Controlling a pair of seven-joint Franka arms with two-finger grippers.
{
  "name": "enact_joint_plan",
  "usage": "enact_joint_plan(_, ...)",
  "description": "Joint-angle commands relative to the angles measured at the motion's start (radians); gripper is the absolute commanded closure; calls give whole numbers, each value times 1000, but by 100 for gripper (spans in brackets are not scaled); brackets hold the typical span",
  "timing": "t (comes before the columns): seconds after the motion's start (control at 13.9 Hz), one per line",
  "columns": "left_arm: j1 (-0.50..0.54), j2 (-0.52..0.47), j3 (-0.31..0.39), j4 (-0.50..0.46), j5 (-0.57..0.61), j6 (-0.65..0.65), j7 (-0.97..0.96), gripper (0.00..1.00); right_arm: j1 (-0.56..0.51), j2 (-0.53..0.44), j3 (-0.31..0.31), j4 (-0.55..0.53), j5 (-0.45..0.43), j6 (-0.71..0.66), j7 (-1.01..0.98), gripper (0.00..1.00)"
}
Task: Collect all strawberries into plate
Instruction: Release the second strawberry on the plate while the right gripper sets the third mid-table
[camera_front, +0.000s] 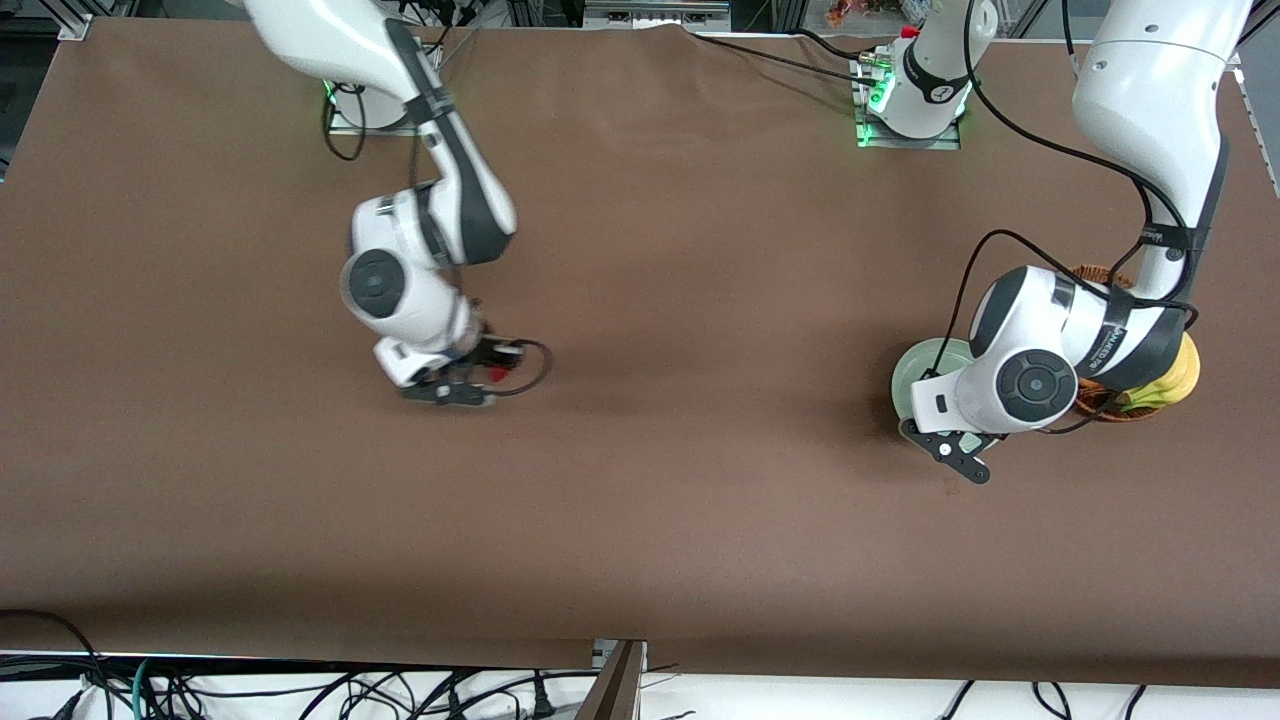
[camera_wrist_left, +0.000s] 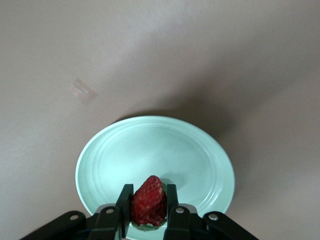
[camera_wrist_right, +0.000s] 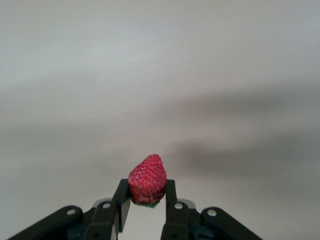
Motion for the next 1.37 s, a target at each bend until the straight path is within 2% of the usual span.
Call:
enact_joint_plan(0.0, 28, 38, -12, -7, -3, 27, 107, 84, 33, 186, 71, 271, -8, -3, 279, 92)
enact_joint_plan(0.22, 39, 65, -12, -9, -3, 32, 135, 80, 113, 312, 77, 445, -4, 72, 437, 92)
enact_joint_plan(0.29, 39, 65, -12, -9, -3, 32, 135, 56, 136, 337, 79, 460, -2, 127, 459, 92)
enact_joint_plan(0.36, 39, 65, -12, -9, -3, 32, 135, 21, 162, 357, 81, 465, -2, 188, 473, 92)
enact_joint_plan(0.43, 39, 64, -12, -9, -3, 29, 138, 0, 179, 375, 94, 467, -2, 247, 485, 92)
enact_joint_plan(0.58, 41, 59, -17, -10, -3, 21, 147, 0, 181, 421, 161, 479, -2, 385, 517, 92)
enact_joint_plan(0.65, 41, 56, -18, -10, -6, 18, 146, 0, 181, 441, 174, 485, -2, 428, 516, 92)
enact_joint_plan(0.79, 41, 33, -20, -10, -49, -21, 130, 0, 184, 475, 192, 517, -2, 445, 513, 91)
enact_joint_plan(0.87, 33, 16, -23, -4, -110, -75, 105, 0, 185, 493, 196, 536, -2, 445, 510, 89)
enact_joint_plan(0.94, 30, 0, -24, -3, -147, -97, 51, 0, 187, 510, 196, 551, -4, 447, 510, 68)
enact_joint_plan(1.01, 30, -10, -24, -6, -155, -100, 10, 0, 187, 520, 196, 559, -8, 447, 505, 38)
enact_joint_plan(1.08, 30, -11, -24, -6, -158, -102, -12, 0, 187, 520, 193, 562, -14, 445, 488, 0)
enact_joint_plan(1.3, 30, -19, -64, -7, -235, -154, -203, 0, 171, 492, 164, 573, -16, 364, 441, 0)
